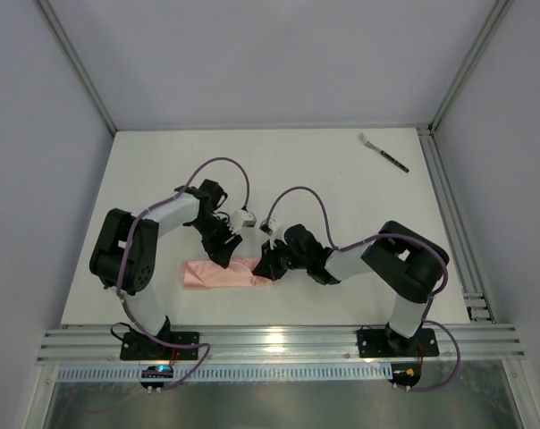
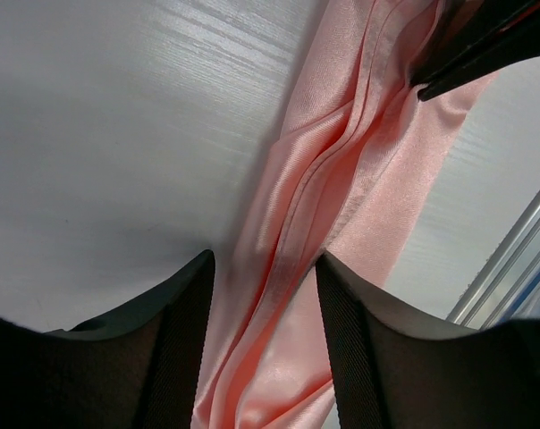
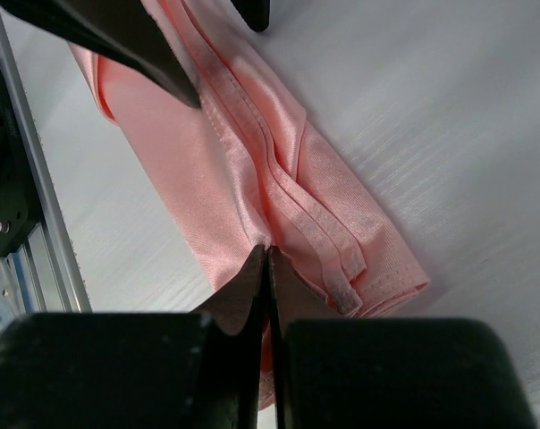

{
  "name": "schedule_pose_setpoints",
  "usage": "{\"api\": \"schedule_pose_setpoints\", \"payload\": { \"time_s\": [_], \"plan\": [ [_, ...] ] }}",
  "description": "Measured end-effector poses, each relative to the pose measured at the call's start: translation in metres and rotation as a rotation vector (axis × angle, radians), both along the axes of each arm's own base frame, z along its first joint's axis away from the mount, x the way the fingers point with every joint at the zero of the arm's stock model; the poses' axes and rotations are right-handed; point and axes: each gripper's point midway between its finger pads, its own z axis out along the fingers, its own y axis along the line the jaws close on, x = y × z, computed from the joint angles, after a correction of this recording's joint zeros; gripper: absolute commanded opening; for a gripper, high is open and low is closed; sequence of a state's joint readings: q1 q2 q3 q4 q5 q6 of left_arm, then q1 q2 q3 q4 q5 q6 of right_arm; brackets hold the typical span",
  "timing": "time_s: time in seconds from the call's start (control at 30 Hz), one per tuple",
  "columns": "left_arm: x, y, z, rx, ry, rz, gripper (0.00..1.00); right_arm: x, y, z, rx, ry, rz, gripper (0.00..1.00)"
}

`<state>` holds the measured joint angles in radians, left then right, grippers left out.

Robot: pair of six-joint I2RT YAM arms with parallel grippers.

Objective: Fold the napkin into a case and place the utensils inside
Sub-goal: Smooth out the smaller rectangle-folded napkin at the center of the board.

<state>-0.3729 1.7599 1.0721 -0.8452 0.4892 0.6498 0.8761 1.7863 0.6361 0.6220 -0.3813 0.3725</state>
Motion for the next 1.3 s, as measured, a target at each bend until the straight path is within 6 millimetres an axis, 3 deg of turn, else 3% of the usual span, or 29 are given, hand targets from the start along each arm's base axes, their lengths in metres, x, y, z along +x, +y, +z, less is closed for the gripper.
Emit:
{"api": "schedule_pose_setpoints", "payload": {
  "time_s": [0.07, 0.2, 0.3, 0.4, 0.5, 0.57, 0.73, 0.97, 1.17, 1.3],
  "plan": [
    [0.001, 0.0, -0.001, 0.006, 0.008, -0.008, 0.45, 0.0, 0.0, 0.0, 0.005, -0.007, -0.003, 0.04],
    [-0.004, 0.001, -0.004, 0.025, 0.057, -0.023, 0.14, 0.0, 0.0, 0.001, 0.012, -0.019, -0.007, 0.04],
    [-0.012, 0.001, -0.007, 0.033, 0.121, -0.037, 0.0, 0.0, 0.0, 0.001, 0.018, -0.024, -0.008, 0.04],
    [-0.022, 0.001, -0.006, 0.034, 0.17, -0.047, 0.0, -0.002, -0.001, 0.001, 0.024, -0.026, -0.006, 0.07],
    [-0.027, 0.001, -0.006, 0.027, 0.179, -0.053, 0.0, -0.004, 0.0, 0.001, 0.035, -0.02, 0.006, 0.2],
    [-0.029, 0.002, -0.005, 0.019, 0.154, -0.058, 0.0, -0.006, 0.003, 0.002, 0.053, -0.022, 0.026, 0.29],
    [-0.028, 0.003, 0.004, -0.007, 0.052, -0.078, 0.0, -0.01, 0.009, 0.005, 0.092, -0.036, 0.073, 0.39],
    [-0.021, 0.0, 0.007, -0.024, 0.014, -0.079, 0.0, -0.015, 0.015, 0.006, 0.124, -0.05, 0.134, 0.41],
    [-0.011, -0.006, 0.017, -0.059, -0.003, -0.063, 0.0, -0.02, 0.015, 0.005, 0.136, -0.047, 0.154, 0.33],
    [-0.009, -0.01, 0.027, -0.081, -0.009, -0.066, 0.0, -0.024, 0.012, 0.004, 0.139, -0.044, 0.163, 0.33]
  ]
}}
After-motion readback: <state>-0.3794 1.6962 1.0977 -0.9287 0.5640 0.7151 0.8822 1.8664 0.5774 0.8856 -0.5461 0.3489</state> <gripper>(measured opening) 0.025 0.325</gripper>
